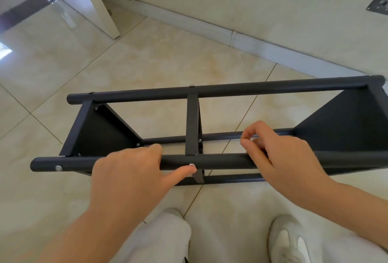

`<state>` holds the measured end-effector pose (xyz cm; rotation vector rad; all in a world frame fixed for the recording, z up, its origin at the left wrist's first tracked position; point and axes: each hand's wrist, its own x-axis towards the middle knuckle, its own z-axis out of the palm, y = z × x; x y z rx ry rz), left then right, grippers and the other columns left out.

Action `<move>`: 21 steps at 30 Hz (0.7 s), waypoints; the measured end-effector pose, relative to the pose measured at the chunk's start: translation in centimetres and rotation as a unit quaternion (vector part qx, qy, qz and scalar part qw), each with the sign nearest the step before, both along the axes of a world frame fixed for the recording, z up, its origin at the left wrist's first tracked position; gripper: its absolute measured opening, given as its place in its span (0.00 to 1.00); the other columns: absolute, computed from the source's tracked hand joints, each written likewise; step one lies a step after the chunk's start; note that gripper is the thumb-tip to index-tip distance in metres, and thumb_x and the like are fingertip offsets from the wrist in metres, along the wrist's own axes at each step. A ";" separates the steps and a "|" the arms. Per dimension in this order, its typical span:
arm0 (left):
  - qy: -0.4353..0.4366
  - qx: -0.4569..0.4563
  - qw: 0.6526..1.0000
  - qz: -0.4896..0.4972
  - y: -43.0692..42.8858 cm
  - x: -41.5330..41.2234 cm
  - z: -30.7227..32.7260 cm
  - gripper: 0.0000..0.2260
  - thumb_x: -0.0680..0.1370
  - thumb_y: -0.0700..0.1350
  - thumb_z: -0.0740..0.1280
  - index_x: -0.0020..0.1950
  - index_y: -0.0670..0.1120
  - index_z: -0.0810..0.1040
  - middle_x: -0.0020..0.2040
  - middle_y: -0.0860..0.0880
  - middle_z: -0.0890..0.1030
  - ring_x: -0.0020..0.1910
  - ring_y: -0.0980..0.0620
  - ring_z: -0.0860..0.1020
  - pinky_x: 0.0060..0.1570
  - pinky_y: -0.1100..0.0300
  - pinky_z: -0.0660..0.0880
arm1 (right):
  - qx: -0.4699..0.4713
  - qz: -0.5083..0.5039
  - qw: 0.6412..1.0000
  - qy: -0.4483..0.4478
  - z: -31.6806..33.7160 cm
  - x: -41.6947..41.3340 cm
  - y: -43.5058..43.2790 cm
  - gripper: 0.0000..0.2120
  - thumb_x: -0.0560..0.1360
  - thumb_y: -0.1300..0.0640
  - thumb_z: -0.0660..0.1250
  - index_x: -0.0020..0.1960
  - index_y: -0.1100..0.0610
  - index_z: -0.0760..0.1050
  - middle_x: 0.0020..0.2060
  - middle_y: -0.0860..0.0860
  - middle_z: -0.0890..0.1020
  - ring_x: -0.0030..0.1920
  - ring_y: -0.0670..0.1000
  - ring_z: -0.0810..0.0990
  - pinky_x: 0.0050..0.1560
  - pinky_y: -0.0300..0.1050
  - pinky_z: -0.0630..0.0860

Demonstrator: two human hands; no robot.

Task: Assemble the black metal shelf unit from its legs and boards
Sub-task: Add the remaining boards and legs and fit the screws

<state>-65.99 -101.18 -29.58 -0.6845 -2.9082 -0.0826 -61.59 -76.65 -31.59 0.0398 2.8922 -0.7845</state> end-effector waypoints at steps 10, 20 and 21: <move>-0.125 -0.051 0.955 -0.265 -0.9 -5.4 -0.9 0.43 0.75 0.74 0.53 0.83 0.53 0.47 0.81 0.61 0.38 0.80 0.58 0.38 0.77 0.62 0.37 | -0.131 0.037 0.987 -0.082 0.6 -1.0 0.6 0.05 0.76 0.47 0.66 0.44 0.36 0.73 0.42 0.36 0.81 0.49 0.32 0.76 0.48 0.25 0.73; -0.188 -0.027 0.942 -0.277 -1.2 -5.2 -1.9 0.41 0.77 0.72 0.55 0.83 0.53 0.49 0.82 0.59 0.45 0.81 0.57 0.43 0.77 0.62 0.40 | -0.296 0.089 0.924 -0.225 -1.0 -6.7 -0.1 0.05 0.76 0.54 0.70 0.47 0.49 0.86 0.38 0.41 0.86 0.42 0.40 0.84 0.42 0.33 0.81; -0.188 -0.027 0.941 -0.278 -1.3 -5.2 -1.9 0.41 0.77 0.72 0.55 0.83 0.53 0.49 0.82 0.59 0.45 0.81 0.57 0.43 0.77 0.61 0.41 | -0.299 0.092 0.919 -0.241 -1.4 -7.2 -0.3 0.05 0.76 0.54 0.70 0.47 0.49 0.86 0.39 0.42 0.86 0.42 0.40 0.84 0.42 0.33 0.80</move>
